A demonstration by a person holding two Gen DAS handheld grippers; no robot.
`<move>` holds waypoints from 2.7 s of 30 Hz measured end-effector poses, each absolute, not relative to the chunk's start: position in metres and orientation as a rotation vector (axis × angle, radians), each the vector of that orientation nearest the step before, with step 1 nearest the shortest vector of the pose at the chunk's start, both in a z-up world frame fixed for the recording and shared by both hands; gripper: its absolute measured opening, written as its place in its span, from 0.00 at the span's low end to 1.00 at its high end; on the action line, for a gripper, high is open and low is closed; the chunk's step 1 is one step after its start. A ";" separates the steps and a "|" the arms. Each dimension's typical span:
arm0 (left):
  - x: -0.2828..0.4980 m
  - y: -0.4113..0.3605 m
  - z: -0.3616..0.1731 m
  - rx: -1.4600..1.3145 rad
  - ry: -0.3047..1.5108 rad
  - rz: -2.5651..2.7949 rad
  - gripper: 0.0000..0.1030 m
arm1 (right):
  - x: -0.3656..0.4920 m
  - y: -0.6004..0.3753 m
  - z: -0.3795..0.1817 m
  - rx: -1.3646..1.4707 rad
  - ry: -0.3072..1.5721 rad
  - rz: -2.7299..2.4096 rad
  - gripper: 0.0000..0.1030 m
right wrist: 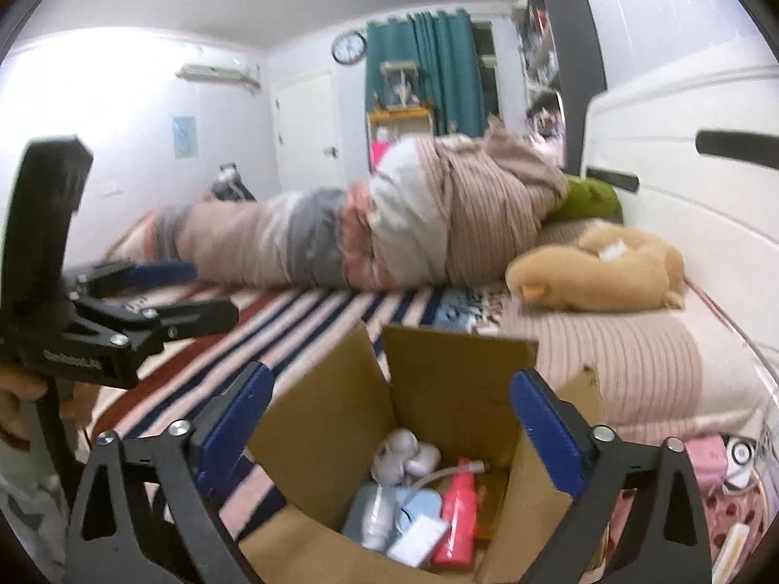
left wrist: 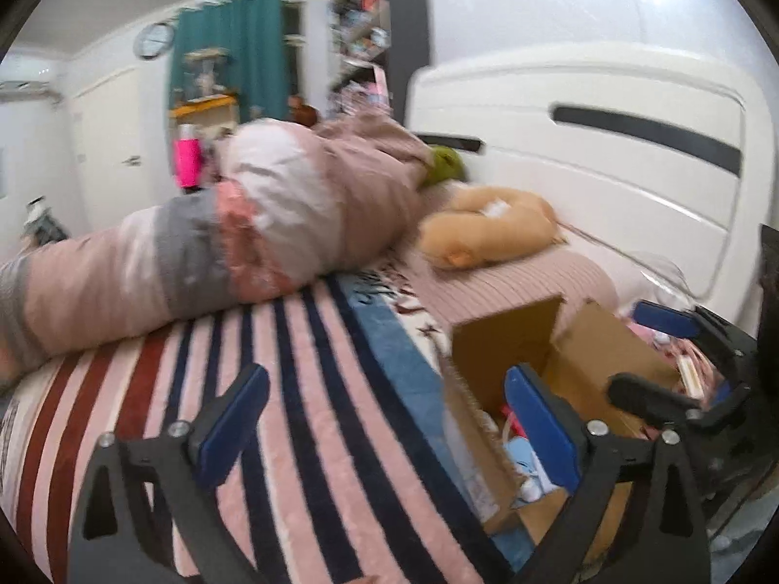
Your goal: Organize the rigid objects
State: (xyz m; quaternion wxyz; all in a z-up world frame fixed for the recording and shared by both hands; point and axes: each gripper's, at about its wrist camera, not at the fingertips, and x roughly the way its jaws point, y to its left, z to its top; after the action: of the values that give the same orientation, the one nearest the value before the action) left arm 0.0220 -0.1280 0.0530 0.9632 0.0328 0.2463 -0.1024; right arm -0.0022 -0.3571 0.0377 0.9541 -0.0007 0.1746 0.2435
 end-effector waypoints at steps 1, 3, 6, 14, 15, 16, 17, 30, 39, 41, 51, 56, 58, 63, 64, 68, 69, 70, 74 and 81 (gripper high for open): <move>0.017 -0.124 0.051 0.055 0.482 -0.183 1.00 | -0.005 -0.355 0.038 -0.001 0.341 0.509 0.99; 0.012 -0.115 0.046 0.040 0.477 -0.157 1.00 | -0.007 -0.352 0.038 -0.002 0.332 0.527 0.99; 0.009 -0.105 0.036 0.004 0.504 -0.156 1.00 | -0.008 -0.349 0.034 -0.004 0.336 0.544 0.99; 0.006 -0.094 0.024 -0.023 0.525 -0.130 1.00 | -0.008 -0.347 0.027 0.012 0.356 0.549 0.99; 0.006 -0.093 0.024 -0.024 0.522 -0.127 1.00 | -0.008 -0.348 0.027 0.014 0.355 0.549 0.99; 0.006 -0.093 0.024 -0.024 0.521 -0.124 1.00 | -0.008 -0.348 0.028 0.015 0.353 0.549 0.99; 0.005 -0.093 0.025 -0.024 0.518 -0.123 1.00 | -0.008 -0.348 0.028 0.015 0.351 0.549 0.99; 0.002 -0.092 0.026 -0.028 0.517 -0.112 1.00 | -0.006 -0.345 0.026 0.001 0.362 0.554 0.99; 0.002 -0.091 0.025 -0.032 0.517 -0.110 1.00 | -0.005 -0.345 0.025 0.005 0.365 0.560 0.99; 0.002 -0.091 0.025 -0.030 0.516 -0.108 1.00 | -0.005 -0.344 0.024 0.003 0.366 0.562 0.99; 0.000 -0.090 0.025 -0.030 0.516 -0.099 1.00 | -0.003 -0.344 0.023 0.003 0.365 0.562 0.99; 0.000 -0.089 0.025 -0.030 0.516 -0.098 1.00 | -0.002 -0.345 0.023 0.004 0.364 0.562 0.99; 0.000 -0.089 0.024 -0.031 0.515 -0.092 1.00 | -0.001 -0.345 0.023 0.003 0.365 0.563 0.99; 0.000 -0.089 0.024 -0.031 0.515 -0.089 1.00 | -0.001 -0.346 0.023 0.001 0.367 0.567 0.99; 0.000 -0.088 0.024 -0.031 0.516 -0.088 1.00 | -0.001 -0.346 0.023 0.001 0.368 0.568 0.99; 0.000 -0.088 0.024 -0.032 0.515 -0.091 1.00 | -0.001 -0.347 0.022 0.001 0.368 0.571 0.99; 0.000 -0.087 0.024 -0.032 0.515 -0.091 1.00 | -0.001 -0.346 0.022 0.000 0.368 0.569 0.99; 0.001 -0.087 0.024 -0.031 0.514 -0.091 1.00 | -0.001 -0.346 0.022 0.000 0.368 0.568 0.99; 0.000 -0.087 0.024 -0.033 0.513 -0.086 1.00 | -0.001 -0.346 0.022 0.000 0.368 0.568 0.99; -0.001 -0.087 0.024 -0.035 0.514 -0.078 1.00 | -0.001 -0.346 0.022 -0.001 0.369 0.570 0.99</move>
State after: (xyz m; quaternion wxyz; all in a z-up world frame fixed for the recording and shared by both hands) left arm -0.0013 -0.0869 0.0240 0.9663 -0.0172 0.2540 -0.0385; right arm -0.0007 -0.3463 0.0222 0.9430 -0.0003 0.1807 0.2795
